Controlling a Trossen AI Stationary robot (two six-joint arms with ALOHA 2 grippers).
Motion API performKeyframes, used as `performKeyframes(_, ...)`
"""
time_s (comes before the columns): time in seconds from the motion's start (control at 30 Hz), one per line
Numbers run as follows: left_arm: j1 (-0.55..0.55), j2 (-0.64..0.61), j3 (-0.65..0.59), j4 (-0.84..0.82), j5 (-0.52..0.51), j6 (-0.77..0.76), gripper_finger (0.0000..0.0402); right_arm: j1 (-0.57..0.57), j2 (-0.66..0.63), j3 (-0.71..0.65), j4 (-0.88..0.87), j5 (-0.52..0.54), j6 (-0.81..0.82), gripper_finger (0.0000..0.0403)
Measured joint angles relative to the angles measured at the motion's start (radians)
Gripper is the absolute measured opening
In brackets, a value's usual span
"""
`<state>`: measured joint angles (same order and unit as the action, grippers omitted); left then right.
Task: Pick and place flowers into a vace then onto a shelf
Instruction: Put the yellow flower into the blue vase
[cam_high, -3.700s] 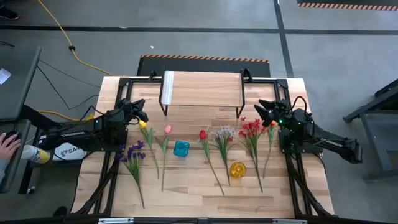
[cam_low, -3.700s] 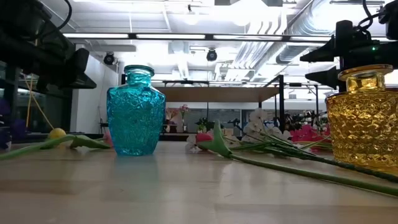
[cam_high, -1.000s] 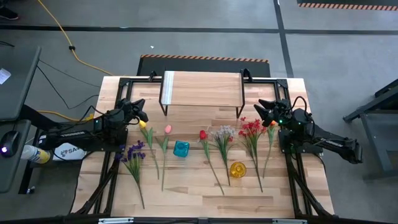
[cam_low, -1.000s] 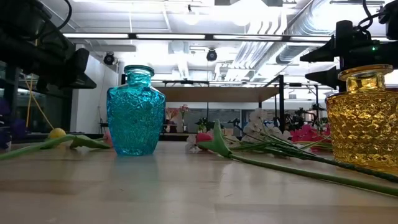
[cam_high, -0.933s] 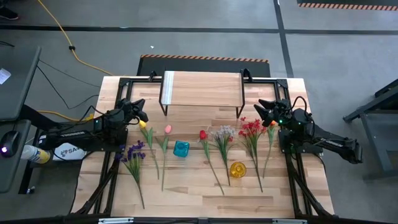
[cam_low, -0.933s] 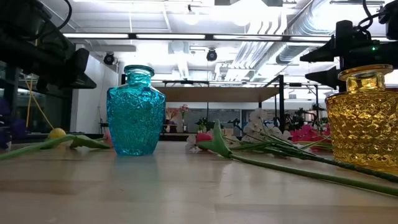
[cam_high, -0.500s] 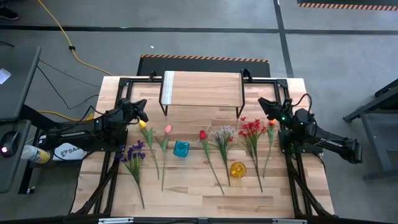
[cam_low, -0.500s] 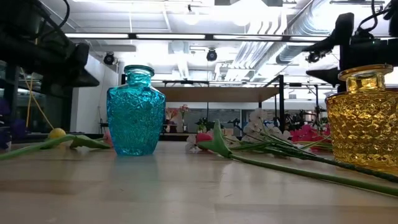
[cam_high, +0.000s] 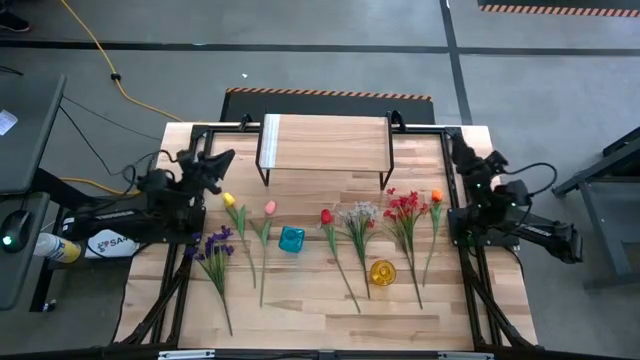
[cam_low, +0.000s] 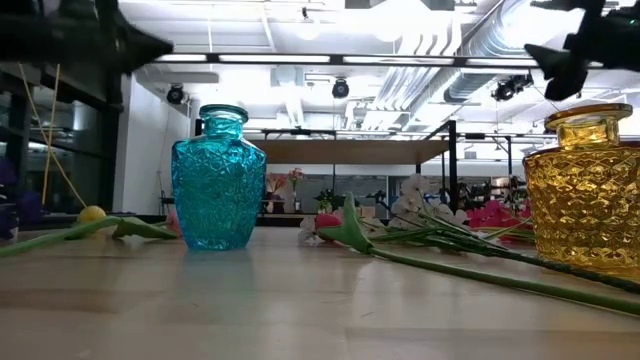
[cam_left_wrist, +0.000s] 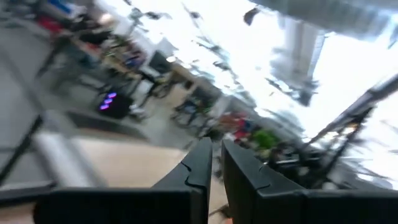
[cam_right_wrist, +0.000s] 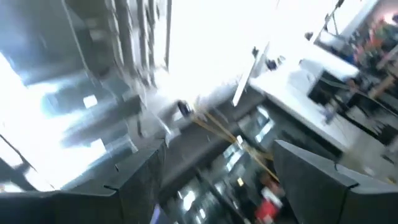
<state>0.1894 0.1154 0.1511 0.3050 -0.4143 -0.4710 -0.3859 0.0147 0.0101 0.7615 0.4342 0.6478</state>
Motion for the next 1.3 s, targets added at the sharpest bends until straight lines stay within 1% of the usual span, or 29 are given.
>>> performKeyframes(0.13, 0.0, 0.0, 0.092, -0.001, 0.141, 0.066, 0.0072, 0.0, 0.0, 0.0, 0.072, -0.007, -0.045, 0.0287)
performKeyframes(0.2, 0.0, 0.0, 0.139, -0.007, 0.181, 0.079, 0.0072, 0.0, 0.0, 0.0, 0.092, -0.027, -0.064, 0.0287)
performKeyframes(0.3, 0.0, 0.0, 0.22, -0.077, 0.196, 0.088, 0.0072, 0.0, 0.0, 0.001, 0.114, -0.074, -0.084, 0.0287)
performKeyframes(0.4, 0.0, 0.013, 0.308, -0.206, 0.196, 0.109, 0.0072, 0.0, 0.0, 0.024, 0.11, -0.156, -0.111, 0.0287)
performKeyframes(0.47, 0.0, 0.035, 0.367, -0.307, 0.196, 0.109, 0.0072, 0.0, 0.0, 0.052, 0.114, -0.205, -0.133, 0.0287)
performKeyframes(0.6, 0.0, 0.102, 0.473, -0.449, 0.195, 0.108, 0.0072, 0.0, 0.0, 0.121, 0.096, -0.275, -0.174, 0.0287)
performKeyframes(0.67, 0.0, 0.146, 0.52, -0.496, 0.195, 0.102, 0.0072, 0.0, 0.0, 0.166, 0.057, -0.3, -0.202, 0.0287)
performKeyframes(0.77, 0.0, 0.217, 0.586, -0.58, 0.195, 0.087, 0.0072, 0.0, 0.005, 0.245, -0.06, -0.325, -0.237, 0.0287)
performKeyframes(0.9, 0.0, 0.318, 0.675, -0.73, 0.199, 0.01, 0.0072, 0.0, 0.046, 0.366, -0.238, -0.33, -0.287, 0.0287)
performKeyframes(0.97, 0.0, 0.37, 0.719, -0.828, 0.224, -0.044, 0.0072, 0.0, 0.08, 0.426, -0.319, -0.325, -0.313, 0.0287)
performKeyframes(1.13, 0.0, 0.484, 0.818, -1.05, 0.325, -0.157, 0.0072, 0.0, 0.181, 0.554, -0.473, -0.283, -0.37, 0.0287)
performKeyframes(1.3, 0.0, 0.555, 0.873, -1.149, 0.361, -0.19, 0.0072, 0.0, 0.286, 0.64, -0.55, -0.205, -0.425, 0.0287)
